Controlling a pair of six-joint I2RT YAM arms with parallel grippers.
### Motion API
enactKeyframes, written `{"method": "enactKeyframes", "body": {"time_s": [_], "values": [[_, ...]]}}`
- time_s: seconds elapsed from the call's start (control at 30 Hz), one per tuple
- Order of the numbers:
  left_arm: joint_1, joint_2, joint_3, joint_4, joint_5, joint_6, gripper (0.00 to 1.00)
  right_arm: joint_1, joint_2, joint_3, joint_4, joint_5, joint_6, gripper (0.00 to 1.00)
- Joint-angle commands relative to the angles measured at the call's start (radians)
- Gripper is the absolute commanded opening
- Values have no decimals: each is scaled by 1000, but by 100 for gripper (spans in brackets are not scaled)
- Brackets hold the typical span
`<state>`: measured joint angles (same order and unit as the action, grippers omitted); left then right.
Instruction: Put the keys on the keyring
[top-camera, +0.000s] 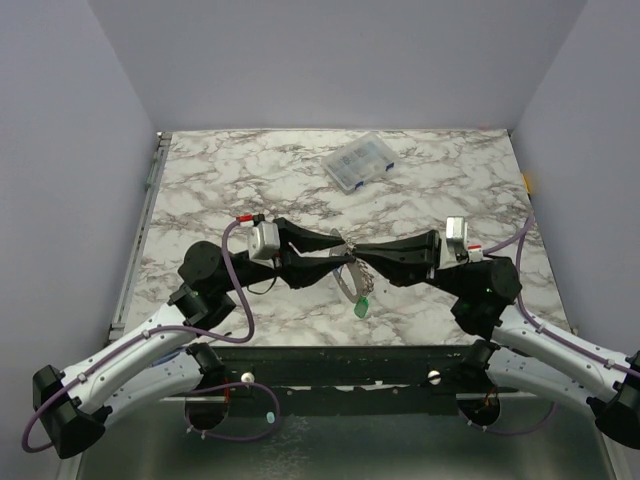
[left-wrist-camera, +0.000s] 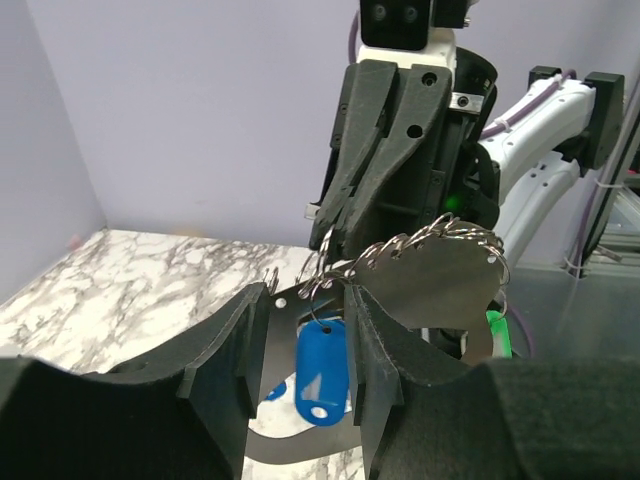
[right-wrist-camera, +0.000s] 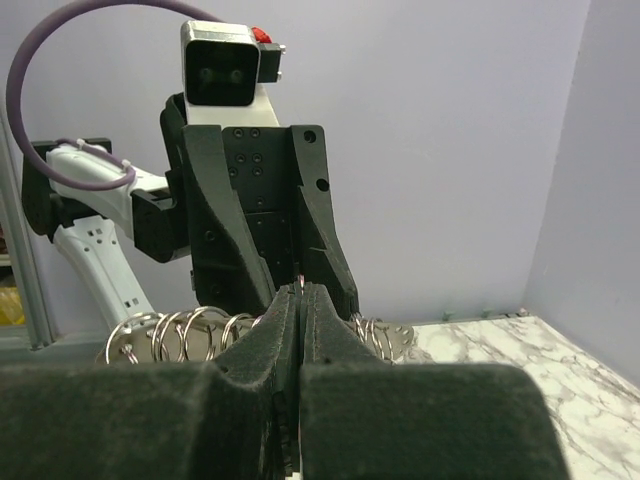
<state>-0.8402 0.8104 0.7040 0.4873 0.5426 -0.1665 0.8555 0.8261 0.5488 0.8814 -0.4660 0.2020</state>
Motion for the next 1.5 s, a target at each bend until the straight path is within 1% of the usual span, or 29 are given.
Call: {"method": "enactKeyframes", "body": {"time_s": [0.0, 0.23, 0.37, 0.67, 0.8, 0.97, 1.03, 1.07, 1.2, 1.3, 1.33, 1.37, 1.47], "values": [[-6, -49, -20, 14, -68, 24, 42, -1, -21, 25, 35, -11, 0, 1], [-8, -13, -6, 22, -1, -20, 35, -1, -8, 23, 55, -15, 11, 1], [-25, -2, -7, 41, -12, -29, 31, -1, -8, 16, 64, -14, 17, 1], [-93, 23, -7, 60, -60, 2, 28, -1, -4, 9, 61, -15, 19, 1], [-103, 19, -6, 60, -79, 10, 23, -1, -8, 0, 54, -14, 20, 1], [-103, 16, -6, 61, -86, 11, 12, -1, -15, -6, 43, -16, 18, 1], [-103, 15, -6, 58, -99, 13, 3, -1, -19, -7, 38, -23, 19, 1], [-103, 13, 1, 46, -109, 22, 0, -1, -21, -7, 34, -27, 20, 1], [-104, 20, 67, -108, -166, 95, 0, -1, -33, -10, 15, -51, 20, 1], [-103, 31, 102, -183, -159, 131, 0, -1, -41, -8, -18, -68, 18, 1], [-104, 34, 107, -195, -151, 136, 0, -1, -44, -4, -37, -70, 17, 1], [-103, 39, 113, -205, -140, 138, 0, -1, -48, 3, -67, -70, 13, 4], [-103, 55, 133, -257, -109, 154, 0, -1, -68, 39, -194, -51, -31, 21]]}}
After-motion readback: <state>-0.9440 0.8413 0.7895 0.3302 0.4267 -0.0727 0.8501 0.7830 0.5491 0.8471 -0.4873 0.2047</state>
